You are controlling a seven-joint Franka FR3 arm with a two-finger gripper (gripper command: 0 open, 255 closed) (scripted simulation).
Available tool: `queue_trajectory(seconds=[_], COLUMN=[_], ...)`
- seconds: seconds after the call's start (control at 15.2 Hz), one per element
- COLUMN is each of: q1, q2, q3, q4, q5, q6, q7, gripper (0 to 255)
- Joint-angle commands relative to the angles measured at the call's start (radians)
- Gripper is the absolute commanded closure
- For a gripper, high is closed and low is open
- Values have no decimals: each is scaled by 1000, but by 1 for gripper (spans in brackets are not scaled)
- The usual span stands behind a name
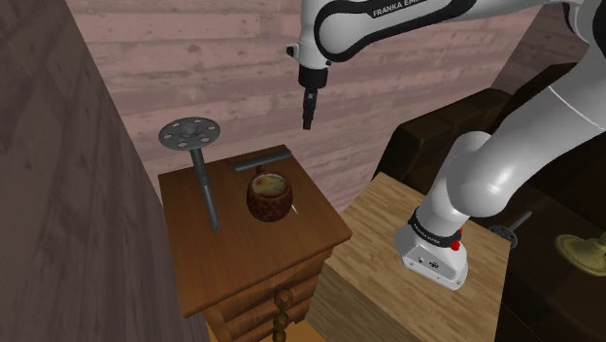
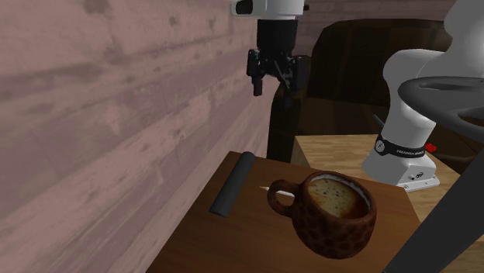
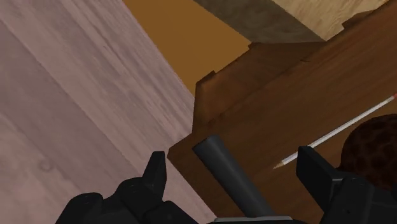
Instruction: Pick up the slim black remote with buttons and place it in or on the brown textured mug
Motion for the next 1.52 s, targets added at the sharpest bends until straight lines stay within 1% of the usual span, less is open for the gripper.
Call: queue_trajectory(seconds=[0.0,0.4,0.73,0.79,1.25,1.45], q1=[21,72,110,115,113,113], q2=[67,255,405,424,487,493], q3=[11,48,86,91,87,86], q4=[20,96,170,180,157,156], q5=[-6,-34,-74,-81,-94,-95], q6=[56,194,290,301,387,394], q7=[-44,-159,-240,-249,-240,-239], gripper=[0,0,0,0,0,0])
